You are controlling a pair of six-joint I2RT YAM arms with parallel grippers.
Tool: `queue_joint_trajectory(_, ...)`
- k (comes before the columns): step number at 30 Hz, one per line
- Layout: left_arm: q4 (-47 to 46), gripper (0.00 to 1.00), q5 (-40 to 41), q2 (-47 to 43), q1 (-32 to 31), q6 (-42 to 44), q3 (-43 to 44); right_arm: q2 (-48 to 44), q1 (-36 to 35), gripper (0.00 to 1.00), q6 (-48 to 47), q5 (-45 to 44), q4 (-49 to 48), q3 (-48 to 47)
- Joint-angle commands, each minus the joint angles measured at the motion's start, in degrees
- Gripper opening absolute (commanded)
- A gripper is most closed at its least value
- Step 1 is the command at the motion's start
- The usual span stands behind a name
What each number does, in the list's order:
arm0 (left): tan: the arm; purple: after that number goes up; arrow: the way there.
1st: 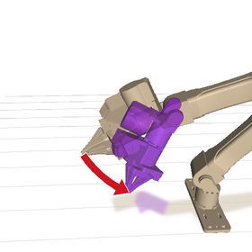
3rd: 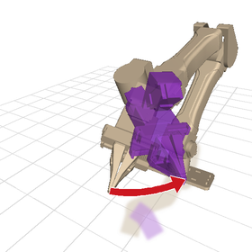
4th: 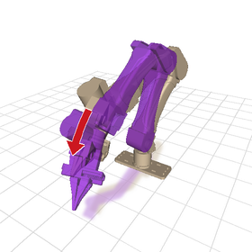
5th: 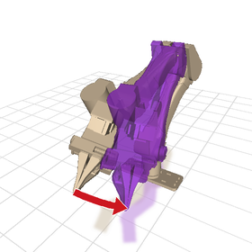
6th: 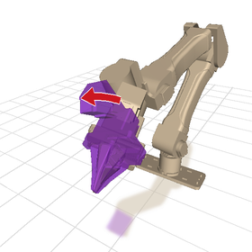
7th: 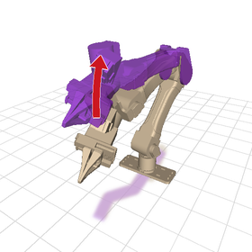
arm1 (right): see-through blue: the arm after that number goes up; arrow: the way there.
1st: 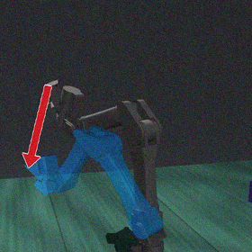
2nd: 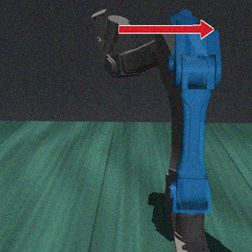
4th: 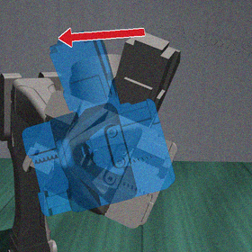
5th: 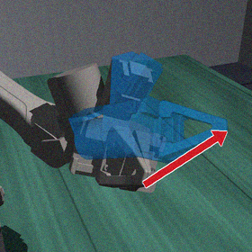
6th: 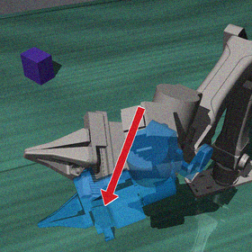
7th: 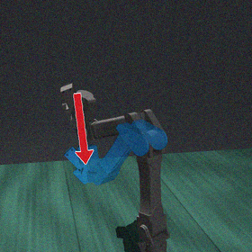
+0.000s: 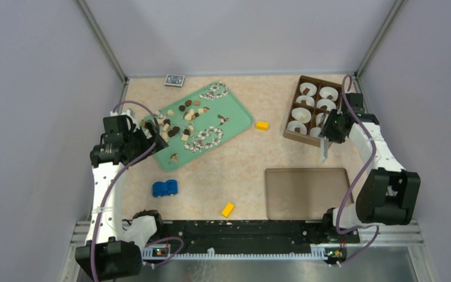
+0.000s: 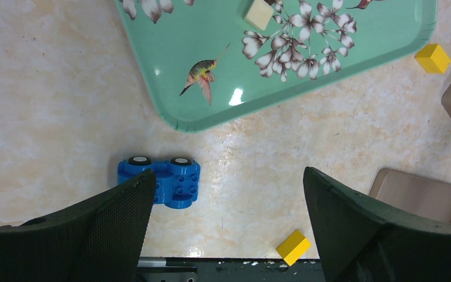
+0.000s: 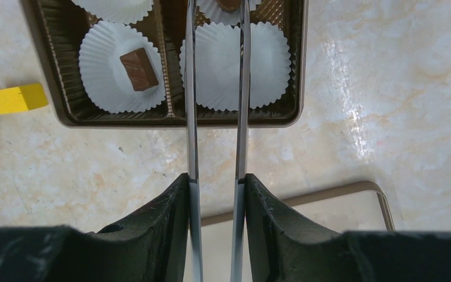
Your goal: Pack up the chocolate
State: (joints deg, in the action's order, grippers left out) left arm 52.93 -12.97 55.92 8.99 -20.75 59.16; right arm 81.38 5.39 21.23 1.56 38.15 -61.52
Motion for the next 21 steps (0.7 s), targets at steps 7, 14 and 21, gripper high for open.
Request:
queue_joint_trajectory(7,-2.0,0.99,0.1,0.1,-0.2,0.8,1.8,-9.8,0.3,0.34,-0.8,7.4,2.4,-9.9)
queue_joint_trajectory(14,-2.0,0.99,0.2,-0.2,-0.2,0.8,1.6,-11.6,-4.8,0.34,-2.9,12.3,3.9,-13.2)
queue_joint_trajectory(21,-2.4,0.99,0.7,-0.1,-0.2,-0.1,1.9,-8.6,-30.7,0.34,-0.5,9.5,-1.4,-12.9)
